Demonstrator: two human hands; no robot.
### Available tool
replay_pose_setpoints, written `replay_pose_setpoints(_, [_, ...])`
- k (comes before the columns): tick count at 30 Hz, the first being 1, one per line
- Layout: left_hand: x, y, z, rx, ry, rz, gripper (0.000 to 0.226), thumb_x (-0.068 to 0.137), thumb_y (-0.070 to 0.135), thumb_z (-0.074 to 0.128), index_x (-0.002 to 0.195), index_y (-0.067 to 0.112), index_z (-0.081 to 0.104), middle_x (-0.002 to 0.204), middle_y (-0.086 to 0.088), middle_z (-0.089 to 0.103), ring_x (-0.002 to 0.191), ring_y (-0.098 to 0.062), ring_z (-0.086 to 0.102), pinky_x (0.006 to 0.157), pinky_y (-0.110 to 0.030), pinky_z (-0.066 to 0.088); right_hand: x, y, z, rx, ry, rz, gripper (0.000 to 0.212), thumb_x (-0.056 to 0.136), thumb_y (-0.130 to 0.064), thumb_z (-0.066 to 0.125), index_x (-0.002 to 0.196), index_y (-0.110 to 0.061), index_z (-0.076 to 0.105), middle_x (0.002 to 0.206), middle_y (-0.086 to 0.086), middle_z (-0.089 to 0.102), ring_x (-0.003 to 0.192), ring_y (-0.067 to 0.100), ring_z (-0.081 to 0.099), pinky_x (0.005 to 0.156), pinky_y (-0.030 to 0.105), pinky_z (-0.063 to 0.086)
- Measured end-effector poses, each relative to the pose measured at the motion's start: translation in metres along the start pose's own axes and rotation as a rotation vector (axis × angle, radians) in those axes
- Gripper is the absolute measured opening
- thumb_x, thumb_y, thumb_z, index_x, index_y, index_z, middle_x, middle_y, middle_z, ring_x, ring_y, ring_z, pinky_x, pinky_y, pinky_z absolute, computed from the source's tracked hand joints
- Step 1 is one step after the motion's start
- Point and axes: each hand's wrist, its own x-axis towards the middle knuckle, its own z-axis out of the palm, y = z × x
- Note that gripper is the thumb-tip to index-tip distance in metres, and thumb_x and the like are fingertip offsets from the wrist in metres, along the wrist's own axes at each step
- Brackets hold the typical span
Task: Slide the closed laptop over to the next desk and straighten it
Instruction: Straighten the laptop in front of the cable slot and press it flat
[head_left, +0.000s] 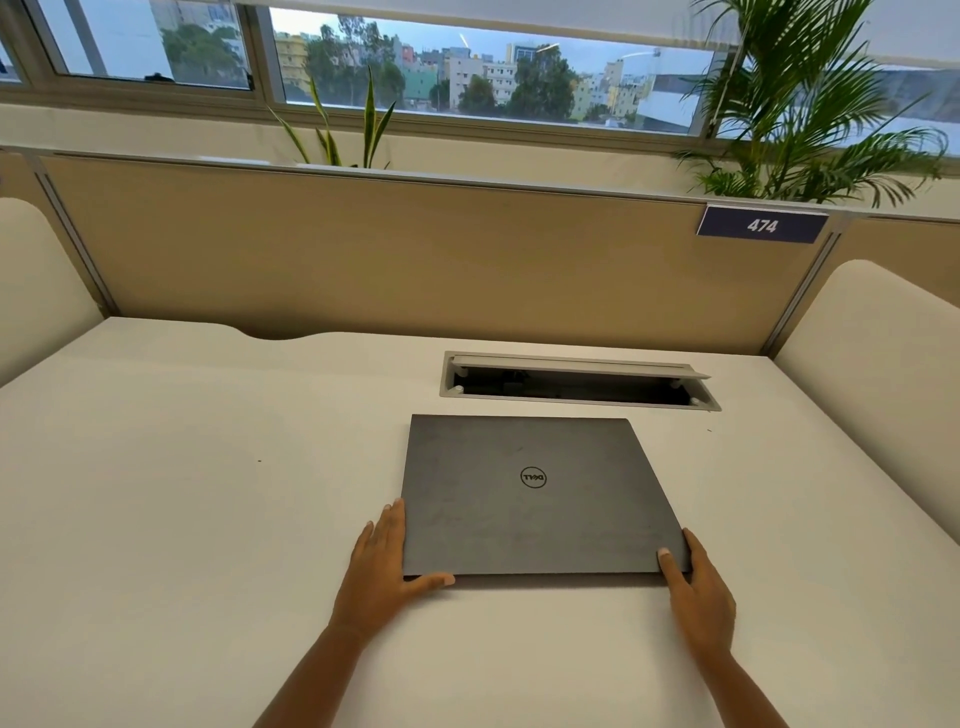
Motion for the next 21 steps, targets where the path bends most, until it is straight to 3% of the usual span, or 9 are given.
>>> replay_pose_setpoints(4, [0.007, -0.006, 0.0, 0.003, -0.019, 0.01, 0.14, 0.039, 0.1, 0.017, 0.148, 0.013, 0.006, 0.158, 0.0, 0.016, 0.145, -0.014, 0.015, 0.121, -0.034, 0.008, -0.005, -0.001, 0.0, -0.012, 0.012, 0.005, 0.047, 0.094, -0.024, 0.047, 0.137, -0.009, 0.039, 0.134, 0.016, 0.054, 0.121, 0.038, 0.049, 0.105, 0.047, 0.035])
replay_pose_setpoints(10, [0.013, -0.01, -0.002, -0.011, -0.042, 0.019, 0.137, 0.041, 0.098, 0.021, 0.149, 0.015, 0.004, 0.158, 0.0, 0.015, 0.145, -0.013, 0.014, 0.122, -0.036, 0.008, -0.01, -0.002, 0.004, -0.019, 0.043, 0.008, 0.047, 0.093, -0.026, 0.048, 0.137, -0.009, 0.04, 0.123, 0.018, 0.061, 0.109, 0.038, 0.055, 0.099, 0.047, 0.039])
replay_pose_setpoints(15, [0.013, -0.01, -0.002, -0.021, -0.034, 0.038, 0.132, 0.047, 0.093, 0.037, 0.148, 0.014, 0.007, 0.157, 0.002, 0.019, 0.144, -0.013, 0.019, 0.122, -0.037, 0.011, -0.01, -0.002, 0.006, -0.058, 0.067, 0.0, 0.047, 0.093, -0.026, 0.048, 0.135, -0.008, 0.041, 0.114, 0.02, 0.064, 0.103, 0.039, 0.056, 0.095, 0.047, 0.041])
replay_pose_setpoints(21, [0.013, -0.012, 0.0, -0.029, -0.033, 0.042, 0.122, 0.054, 0.083, 0.042, 0.149, 0.015, 0.005, 0.157, 0.002, 0.017, 0.144, -0.011, 0.017, 0.122, -0.035, 0.008, -0.012, -0.001, 0.011, -0.131, 0.103, -0.047, 0.044, 0.095, -0.024, 0.043, 0.134, -0.003, 0.041, 0.121, 0.021, 0.062, 0.107, 0.041, 0.056, 0.102, 0.053, 0.039])
